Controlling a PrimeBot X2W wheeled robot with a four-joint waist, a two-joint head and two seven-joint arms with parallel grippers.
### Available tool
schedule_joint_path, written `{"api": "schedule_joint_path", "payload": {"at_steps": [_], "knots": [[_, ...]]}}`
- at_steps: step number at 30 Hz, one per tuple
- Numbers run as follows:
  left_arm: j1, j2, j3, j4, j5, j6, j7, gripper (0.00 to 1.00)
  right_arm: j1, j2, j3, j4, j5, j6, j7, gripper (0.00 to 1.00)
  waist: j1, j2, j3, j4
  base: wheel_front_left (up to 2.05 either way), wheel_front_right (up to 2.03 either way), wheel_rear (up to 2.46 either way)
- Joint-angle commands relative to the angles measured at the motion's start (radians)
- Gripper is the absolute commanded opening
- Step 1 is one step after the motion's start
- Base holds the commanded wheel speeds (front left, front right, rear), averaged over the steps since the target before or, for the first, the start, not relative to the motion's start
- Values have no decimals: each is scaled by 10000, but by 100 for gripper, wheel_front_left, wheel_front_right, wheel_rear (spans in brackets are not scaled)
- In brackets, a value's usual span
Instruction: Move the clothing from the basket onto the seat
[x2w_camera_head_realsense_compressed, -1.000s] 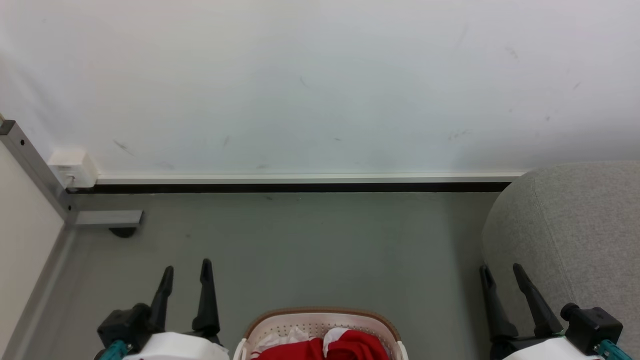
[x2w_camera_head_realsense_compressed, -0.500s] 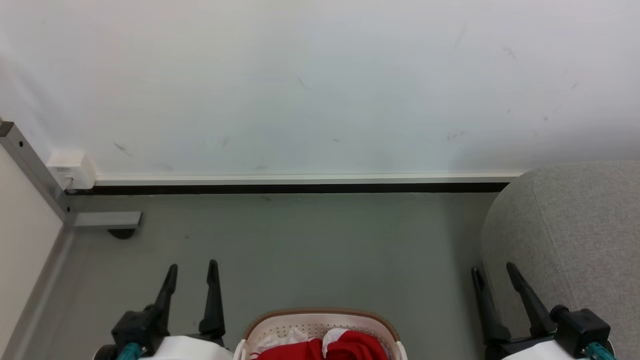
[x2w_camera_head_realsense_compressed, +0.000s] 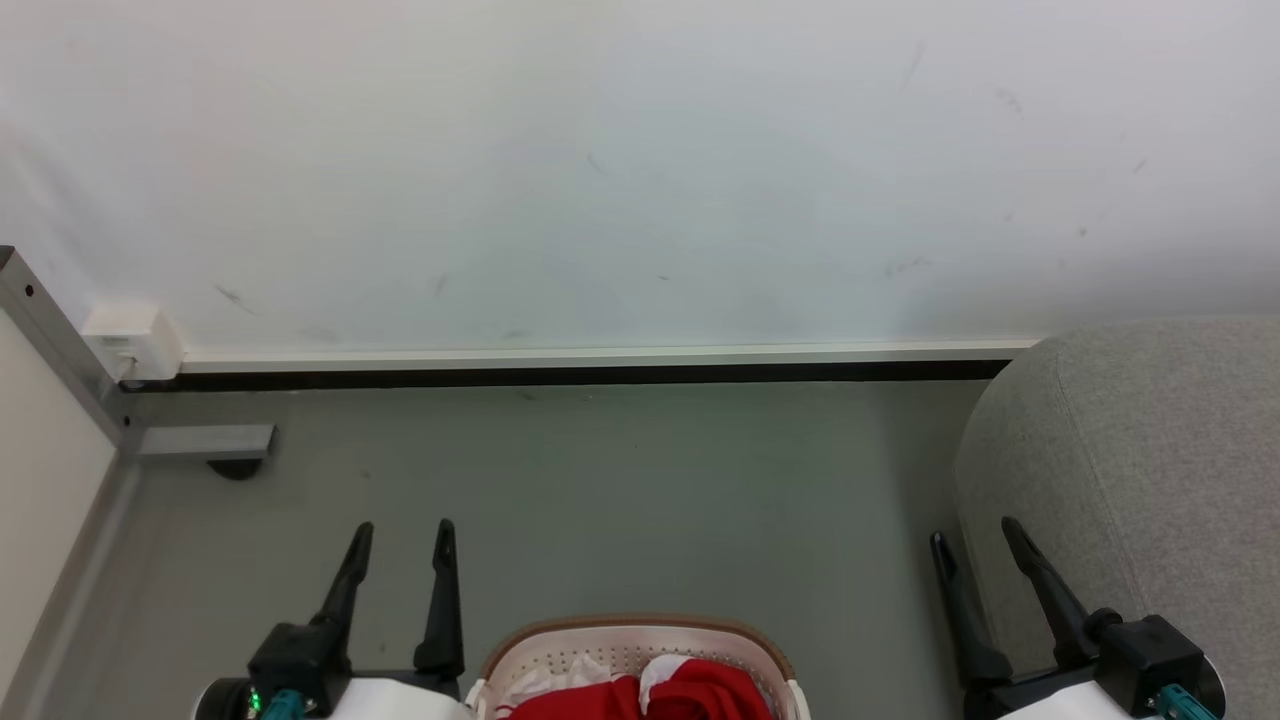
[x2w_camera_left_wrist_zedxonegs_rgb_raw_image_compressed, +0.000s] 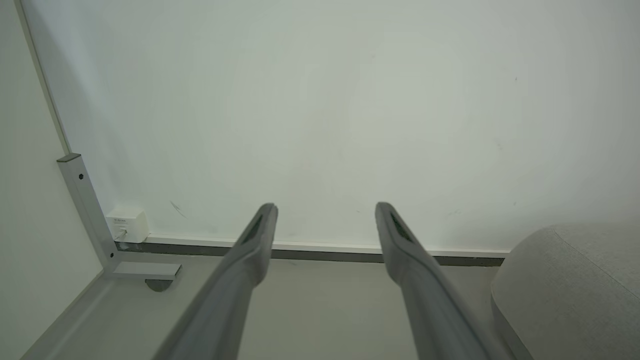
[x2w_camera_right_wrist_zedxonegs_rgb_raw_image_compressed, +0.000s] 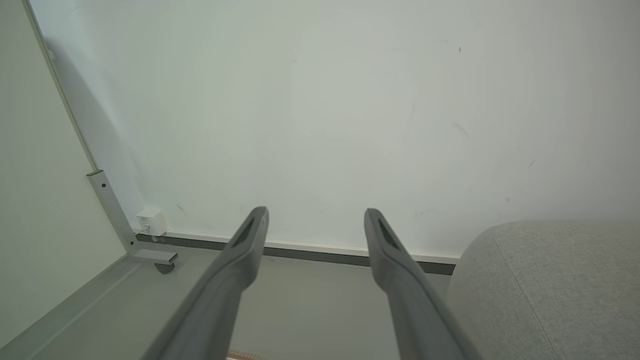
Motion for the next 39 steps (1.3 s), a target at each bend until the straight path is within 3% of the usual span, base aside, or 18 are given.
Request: {"api": "schedule_joint_path", "payload": {"at_steps": [1,17,34,39], "knots": [[4,80,-7,52,82,24,-11,100,-88,-44,-9,42,-30,-17,-36,100,0,0,0,-14,0,0,0],[78,77,58,128,-144,44,-11,100,-126,-61,15,54,124,-17,-36,100,0,0,48,-278,0,0,0],[-403,73,-123,939,-203,-159,-9,100,-544,-71,-166,-176,280,-17,-34,100,0,0,852,-1563,0,0,0],[-641,76,-74,1491,-77,-20,-9,100,-682,-15,-193,-266,347,-17,-34,100,0,0,1231,-1947,0,0,0]]}}
